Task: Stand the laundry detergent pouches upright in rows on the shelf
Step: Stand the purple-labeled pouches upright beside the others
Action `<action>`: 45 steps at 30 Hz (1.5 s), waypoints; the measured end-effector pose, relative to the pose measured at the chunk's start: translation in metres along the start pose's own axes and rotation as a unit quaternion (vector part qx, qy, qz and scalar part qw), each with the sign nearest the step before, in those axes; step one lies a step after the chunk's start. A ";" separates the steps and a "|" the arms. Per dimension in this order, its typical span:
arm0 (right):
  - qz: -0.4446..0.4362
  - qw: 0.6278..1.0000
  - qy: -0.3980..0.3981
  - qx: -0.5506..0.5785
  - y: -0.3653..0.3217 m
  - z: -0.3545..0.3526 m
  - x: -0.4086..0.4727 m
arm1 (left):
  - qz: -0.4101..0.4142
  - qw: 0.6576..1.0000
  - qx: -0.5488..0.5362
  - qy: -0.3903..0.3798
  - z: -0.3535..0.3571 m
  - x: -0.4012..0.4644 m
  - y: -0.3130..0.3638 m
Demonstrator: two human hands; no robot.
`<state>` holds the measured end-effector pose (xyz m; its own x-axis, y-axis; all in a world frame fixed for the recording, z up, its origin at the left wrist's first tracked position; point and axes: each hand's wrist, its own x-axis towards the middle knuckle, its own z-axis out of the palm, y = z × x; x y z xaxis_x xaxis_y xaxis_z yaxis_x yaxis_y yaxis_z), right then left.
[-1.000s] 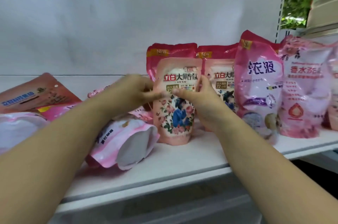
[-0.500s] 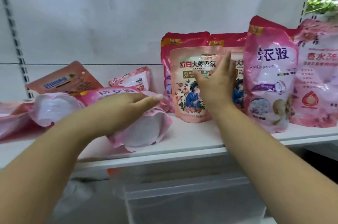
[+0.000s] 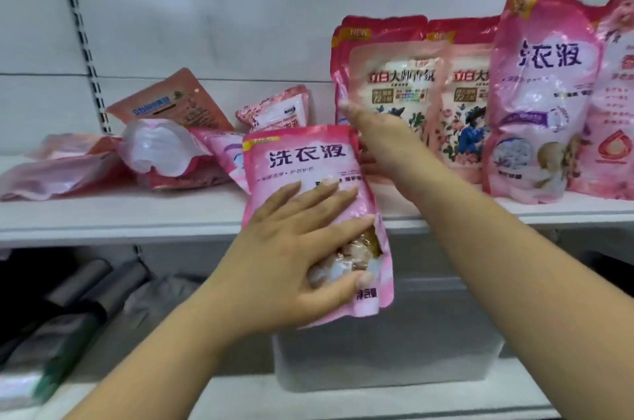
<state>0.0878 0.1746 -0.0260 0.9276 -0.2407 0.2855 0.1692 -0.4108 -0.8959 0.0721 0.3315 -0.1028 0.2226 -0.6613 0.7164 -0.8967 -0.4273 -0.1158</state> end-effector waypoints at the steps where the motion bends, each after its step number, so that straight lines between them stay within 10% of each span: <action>1: 0.031 0.994 -0.039 0.095 -0.002 0.002 -0.004 | 0.017 1.000 0.013 0.015 0.005 -0.005 -0.001; 7: 0.032 0.973 -0.089 0.208 0.000 0.019 -0.019 | 0.027 0.997 0.038 0.061 0.018 -0.020 0.000; 15: -0.064 0.959 -0.019 0.277 -0.028 0.008 -0.043 | -0.172 0.964 -0.107 0.171 0.005 -0.022 0.025; 18: -0.165 0.922 0.031 0.350 -0.063 -0.018 -0.042 | -0.294 0.848 -0.371 0.240 -0.029 0.011 0.022; 21: -0.273 0.900 0.086 0.328 -0.088 -0.036 -0.033 | -0.313 0.779 -0.531 0.113 -0.042 0.047 0.006; 31: -0.167 0.950 0.240 0.106 -0.030 -0.055 -0.012 | -0.320 0.808 -0.489 -0.076 0.007 0.084 0.001; 37: -0.053 0.991 0.113 0.042 0.011 -0.048 -0.037 | -0.341 0.855 -0.381 -0.092 0.008 0.091 0.004; 45: -0.104 0.980 0.161 0.057 0.028 -0.060 -0.034 | -0.307 0.888 -0.322 -0.113 0.022 0.101 0.018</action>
<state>0.0413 0.1182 -0.0400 0.7194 -0.4340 0.5423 0.3964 -0.3846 -0.8336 0.0867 0.2434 -0.0473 0.7511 -0.5638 0.3433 -0.5963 -0.3564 0.7193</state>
